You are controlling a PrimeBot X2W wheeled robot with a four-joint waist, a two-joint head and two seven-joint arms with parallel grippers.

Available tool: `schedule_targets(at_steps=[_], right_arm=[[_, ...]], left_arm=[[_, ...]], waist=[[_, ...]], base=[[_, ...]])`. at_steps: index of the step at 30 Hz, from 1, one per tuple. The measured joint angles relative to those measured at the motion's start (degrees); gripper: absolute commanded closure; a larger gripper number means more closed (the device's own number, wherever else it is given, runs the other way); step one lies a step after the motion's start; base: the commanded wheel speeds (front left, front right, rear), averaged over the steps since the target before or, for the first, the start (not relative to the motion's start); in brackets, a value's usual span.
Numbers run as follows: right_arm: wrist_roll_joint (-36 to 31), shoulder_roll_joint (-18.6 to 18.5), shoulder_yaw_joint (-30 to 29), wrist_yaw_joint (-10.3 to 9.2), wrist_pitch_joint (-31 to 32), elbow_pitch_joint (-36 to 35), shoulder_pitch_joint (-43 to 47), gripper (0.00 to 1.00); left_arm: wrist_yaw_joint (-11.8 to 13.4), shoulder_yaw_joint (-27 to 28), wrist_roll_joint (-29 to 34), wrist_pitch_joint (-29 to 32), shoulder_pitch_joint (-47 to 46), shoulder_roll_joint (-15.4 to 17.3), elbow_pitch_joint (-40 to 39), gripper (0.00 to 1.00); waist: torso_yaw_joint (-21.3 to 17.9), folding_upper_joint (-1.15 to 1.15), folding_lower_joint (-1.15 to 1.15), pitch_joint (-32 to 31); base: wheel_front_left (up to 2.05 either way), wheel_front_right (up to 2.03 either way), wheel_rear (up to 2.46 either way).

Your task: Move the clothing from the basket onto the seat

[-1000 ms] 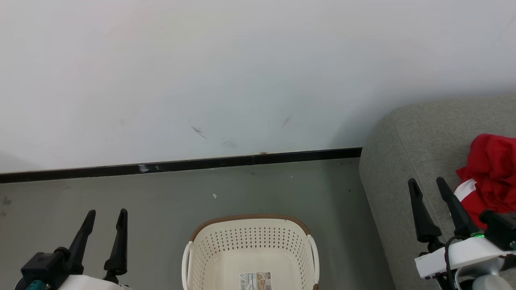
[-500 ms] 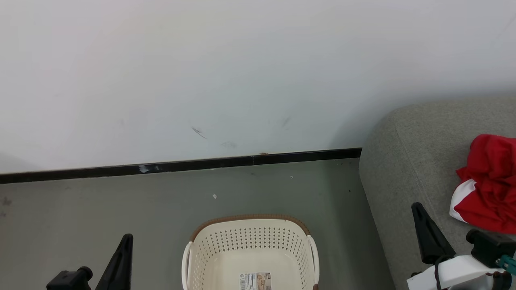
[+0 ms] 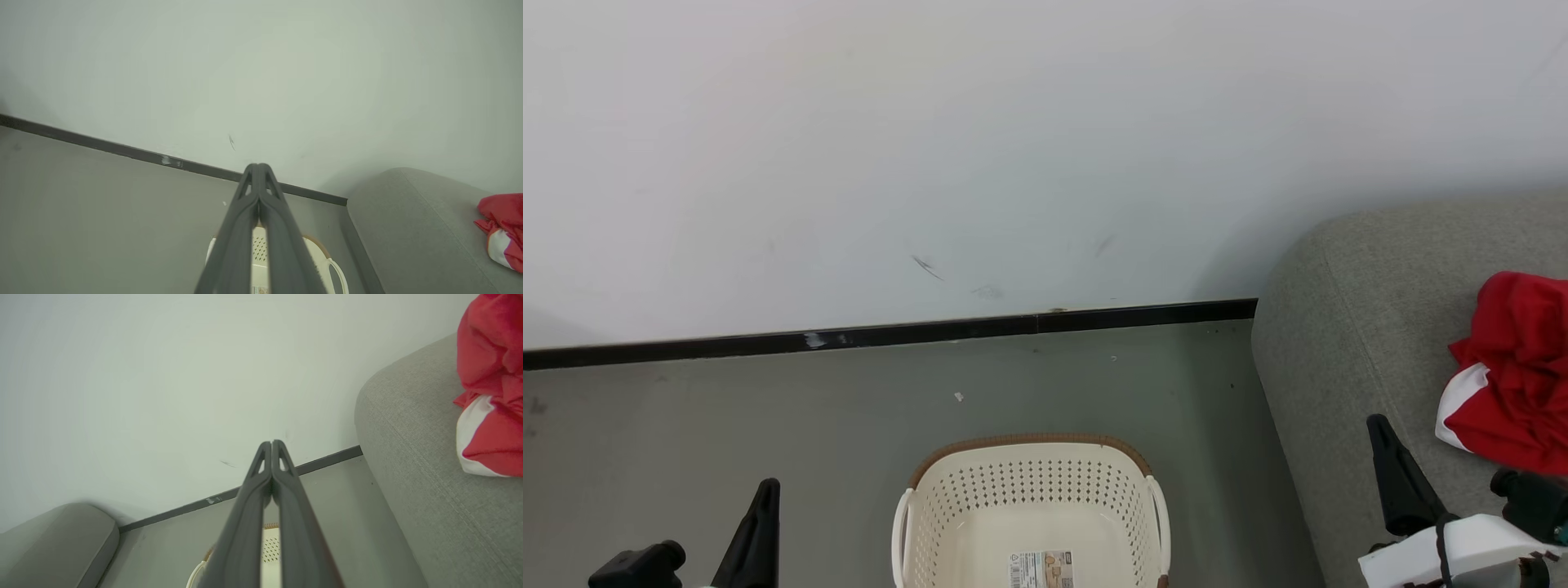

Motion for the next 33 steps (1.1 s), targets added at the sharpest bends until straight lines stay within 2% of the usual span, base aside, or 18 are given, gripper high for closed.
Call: schedule_targets(at_steps=[5, 19, 27, 33], right_arm=[[3.12, 0.09, -0.24, 0.00, 1.08, 0.21, -0.02, 1.00], [14.07, 0.38, -1.40, 0.00, 4.26, 1.53, -0.52, 1.00], [20.15, 0.42, -1.96, 0.00, 5.99, 2.04, -1.11, 1.00], [24.64, 0.44, -2.25, 0.00, 7.15, 2.58, -1.19, 1.00]], left_arm=[[-0.15, 0.63, -2.19, 0.75, -0.06, -0.23, 0.14, 1.00], [-0.94, 2.66, -11.50, 3.92, -0.63, -1.59, 0.80, 1.00], [-1.02, 3.75, -16.31, 5.75, -0.85, -2.15, 1.19, 1.00], [-1.52, 4.66, -20.01, 6.80, -1.91, -2.53, 1.45, 1.00]], waist=[[0.04, 0.00, 0.04, 0.03], [0.21, 0.00, 0.47, -0.16], [0.29, 0.00, 0.50, -0.17], [0.36, 0.00, 0.38, -0.06]], base=[[0.00, 0.00, 0.00], [0.00, 0.00, 0.00], [0.00, 0.00, 0.00], [0.00, 0.00, 0.00]])
